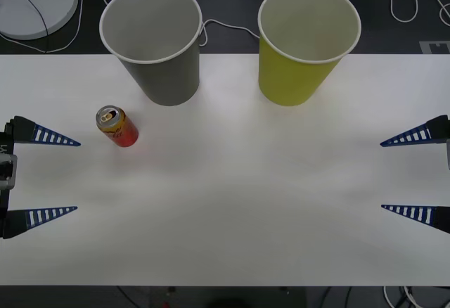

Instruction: Put the can into the green bin and the plastic bottle into the gray bin

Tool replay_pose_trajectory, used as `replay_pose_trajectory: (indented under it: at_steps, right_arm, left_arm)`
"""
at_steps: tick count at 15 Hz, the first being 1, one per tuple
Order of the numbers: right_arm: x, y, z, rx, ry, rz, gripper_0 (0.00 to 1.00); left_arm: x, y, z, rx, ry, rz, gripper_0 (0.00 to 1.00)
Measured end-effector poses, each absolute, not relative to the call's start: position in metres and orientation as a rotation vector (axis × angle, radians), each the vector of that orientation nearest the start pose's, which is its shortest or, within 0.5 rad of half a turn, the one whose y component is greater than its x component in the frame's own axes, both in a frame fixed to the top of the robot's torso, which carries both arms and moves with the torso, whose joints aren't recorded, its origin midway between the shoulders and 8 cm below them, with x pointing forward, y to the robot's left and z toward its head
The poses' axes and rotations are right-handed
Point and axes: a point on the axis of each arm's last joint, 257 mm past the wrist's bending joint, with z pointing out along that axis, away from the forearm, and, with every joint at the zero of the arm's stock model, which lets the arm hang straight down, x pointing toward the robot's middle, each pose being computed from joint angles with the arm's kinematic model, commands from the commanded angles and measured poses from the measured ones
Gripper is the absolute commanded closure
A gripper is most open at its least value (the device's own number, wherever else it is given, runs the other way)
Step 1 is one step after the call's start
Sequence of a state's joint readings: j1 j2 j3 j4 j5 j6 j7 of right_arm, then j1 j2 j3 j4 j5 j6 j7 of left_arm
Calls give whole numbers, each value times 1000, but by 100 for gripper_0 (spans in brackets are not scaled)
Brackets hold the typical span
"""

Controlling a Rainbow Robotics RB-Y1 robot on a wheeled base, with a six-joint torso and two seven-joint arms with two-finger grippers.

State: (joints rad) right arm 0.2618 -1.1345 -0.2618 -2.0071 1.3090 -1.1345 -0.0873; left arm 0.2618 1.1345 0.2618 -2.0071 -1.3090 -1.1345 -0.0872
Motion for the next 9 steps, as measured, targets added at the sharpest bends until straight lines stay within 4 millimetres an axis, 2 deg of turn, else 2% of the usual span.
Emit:
replay_pose_trajectory:
  at_steps: [9]
  right_arm:
    - [341,-286,-167,-1634,1596,209,0]
  left_arm:
    - [346,292,-173,1747,1462,-99,0]
